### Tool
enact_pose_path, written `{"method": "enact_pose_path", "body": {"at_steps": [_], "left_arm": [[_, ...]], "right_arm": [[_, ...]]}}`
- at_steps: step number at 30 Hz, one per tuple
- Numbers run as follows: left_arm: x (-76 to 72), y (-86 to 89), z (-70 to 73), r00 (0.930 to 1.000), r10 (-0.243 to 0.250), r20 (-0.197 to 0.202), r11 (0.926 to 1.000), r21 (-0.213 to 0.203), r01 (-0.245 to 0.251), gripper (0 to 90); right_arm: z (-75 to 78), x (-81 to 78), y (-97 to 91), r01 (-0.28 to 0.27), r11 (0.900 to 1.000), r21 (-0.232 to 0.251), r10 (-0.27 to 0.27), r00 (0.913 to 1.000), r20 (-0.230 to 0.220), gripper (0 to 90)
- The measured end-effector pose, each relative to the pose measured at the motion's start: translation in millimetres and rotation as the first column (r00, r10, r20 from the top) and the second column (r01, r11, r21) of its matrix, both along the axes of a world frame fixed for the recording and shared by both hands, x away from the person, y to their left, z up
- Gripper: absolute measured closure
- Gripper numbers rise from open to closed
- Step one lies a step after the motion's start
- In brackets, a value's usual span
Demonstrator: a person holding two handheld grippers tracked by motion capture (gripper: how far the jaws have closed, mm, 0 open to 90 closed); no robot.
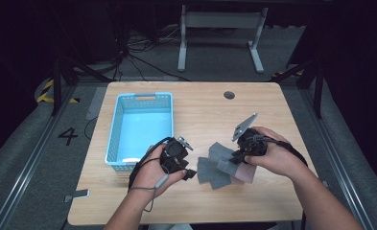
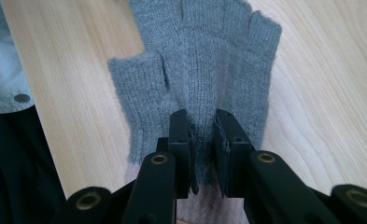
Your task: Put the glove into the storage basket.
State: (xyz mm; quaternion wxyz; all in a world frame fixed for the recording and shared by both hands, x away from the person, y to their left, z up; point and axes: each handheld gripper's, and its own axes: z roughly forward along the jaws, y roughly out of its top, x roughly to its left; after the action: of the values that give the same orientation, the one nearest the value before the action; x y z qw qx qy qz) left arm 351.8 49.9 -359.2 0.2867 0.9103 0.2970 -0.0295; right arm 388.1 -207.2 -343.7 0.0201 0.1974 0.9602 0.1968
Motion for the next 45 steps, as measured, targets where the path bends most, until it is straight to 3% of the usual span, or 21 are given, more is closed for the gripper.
{"method": "enact_pose_path", "body": {"at_steps": [14, 19, 28, 31, 34, 38, 45], "left_arm": [[3.4, -2.0, -3.6, 0.9998, -0.012, -0.016, 0.9999, 0.0, 0.012, 54.1], [3.9, 0.4, -9.9, 0.9996, -0.012, -0.027, 0.9986, -0.052, 0.01, 59.4], [4.0, -0.2, -20.0, 0.9989, -0.04, -0.025, 0.9984, -0.041, 0.039, 70.3], [2.6, -1.4, -20.7, 0.9984, -0.052, -0.022, 0.9983, -0.026, 0.051, 74.3], [1.8, -2.4, -23.3, 0.9979, -0.059, -0.025, 0.9982, 0.006, 0.06, 80.9], [2.0, -5.9, -23.3, 0.9978, -0.062, -0.025, 0.998, 0.005, 0.062, 86.5], [-0.3, -11.3, -19.7, 0.9974, -0.065, -0.032, 0.9977, 0.016, 0.066, 89.6]], "right_arm": [[-36.8, 0.0, 19.1, -0.072, 0.9954, -0.063, 0.071, 0.9974, -0.013, 77.9], [-46.4, -2.0, 21.3, -0.078, 0.9944, -0.072, 0.076, 0.9968, -0.024, 77.8], [-63.2, -3.6, 25.3, -0.073, 0.9936, -0.087, 0.072, 0.9973, -0.014, 76.0], [-64.1, -6.0, 24.4, -0.059, 0.9957, -0.071, 0.059, 0.9982, -0.005, 71.7], [-56.1, -8.5, 15.5, -0.044, 0.999, -0.008, 0.044, 0.9988, 0.019, 68.0], [-40.1, -13.5, -5.8, 0.018, 0.9977, 0.065, -0.022, 0.9978, 0.062, 66.6], [-36.6, -14.7, -47.3, 0.127, 0.9891, 0.075, -0.131, 0.9899, 0.053, 65.4]]}}
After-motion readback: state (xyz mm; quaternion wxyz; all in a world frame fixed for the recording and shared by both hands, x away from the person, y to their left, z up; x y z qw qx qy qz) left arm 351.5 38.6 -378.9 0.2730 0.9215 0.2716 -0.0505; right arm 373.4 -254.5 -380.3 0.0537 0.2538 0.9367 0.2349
